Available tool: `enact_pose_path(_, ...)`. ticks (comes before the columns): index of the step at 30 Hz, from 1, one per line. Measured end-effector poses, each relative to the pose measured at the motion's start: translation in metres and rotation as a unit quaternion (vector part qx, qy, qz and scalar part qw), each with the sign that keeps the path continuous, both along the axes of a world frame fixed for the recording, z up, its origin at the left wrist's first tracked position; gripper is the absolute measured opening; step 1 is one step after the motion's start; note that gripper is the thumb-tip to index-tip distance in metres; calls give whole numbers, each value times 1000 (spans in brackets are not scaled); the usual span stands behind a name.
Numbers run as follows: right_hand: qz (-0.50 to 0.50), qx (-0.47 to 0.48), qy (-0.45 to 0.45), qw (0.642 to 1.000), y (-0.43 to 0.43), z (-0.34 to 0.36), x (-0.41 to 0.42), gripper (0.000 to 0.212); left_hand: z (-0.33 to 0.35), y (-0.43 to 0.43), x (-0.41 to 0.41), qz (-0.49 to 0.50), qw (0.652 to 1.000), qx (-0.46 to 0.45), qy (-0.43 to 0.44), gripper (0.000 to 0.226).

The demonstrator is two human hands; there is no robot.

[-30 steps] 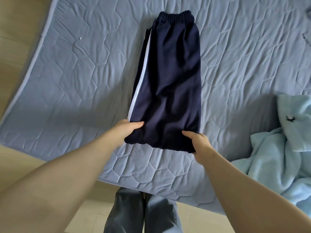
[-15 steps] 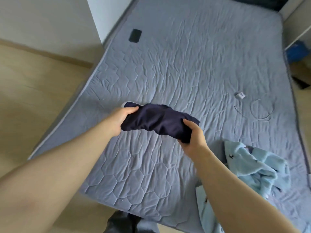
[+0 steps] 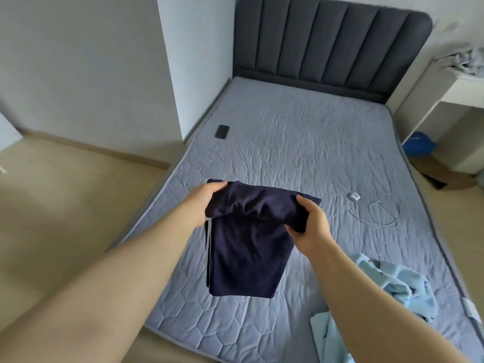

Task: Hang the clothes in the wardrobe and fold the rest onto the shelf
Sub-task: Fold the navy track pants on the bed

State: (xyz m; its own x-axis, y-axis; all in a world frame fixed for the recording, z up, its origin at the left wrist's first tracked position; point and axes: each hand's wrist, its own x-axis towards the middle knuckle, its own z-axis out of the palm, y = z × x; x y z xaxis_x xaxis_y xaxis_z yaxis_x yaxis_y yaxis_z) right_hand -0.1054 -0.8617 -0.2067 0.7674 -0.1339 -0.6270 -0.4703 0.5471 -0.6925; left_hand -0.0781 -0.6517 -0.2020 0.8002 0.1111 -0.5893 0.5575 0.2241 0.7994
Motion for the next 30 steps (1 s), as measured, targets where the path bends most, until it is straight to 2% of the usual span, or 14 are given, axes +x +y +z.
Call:
enact_pose_path(5,-31,-14,1,999,31,2,-59,4,1,28,-53,-20,1000,18,7,10)
enact_pose_path(9,-66,-11,-1,998,58,-9,-110,6,-2,55,-97,-37,999,30,4,26)
enact_pose_path(13,-85,-13,-12,996,70,-8,-145,3,8,68,-125,-58,998,-13,23,9)
enact_pose_path(16,-101,-3,-32,994,72,2,-159,2,19,71,-130,-75,996,-30,39,14)
enact_pose_path(20,-133,26,-35,990,68,15,-158,4,27,66,-122,-81,992,-57,76,16)
enact_pose_path(23,-132,13,-8,991,60,7,-143,3,18,55,-110,-66,987,-74,125,19)
enact_pose_path(30,-102,-34,123,987,28,-78,-75,15,-61,21,-53,-6,968,-48,248,16)
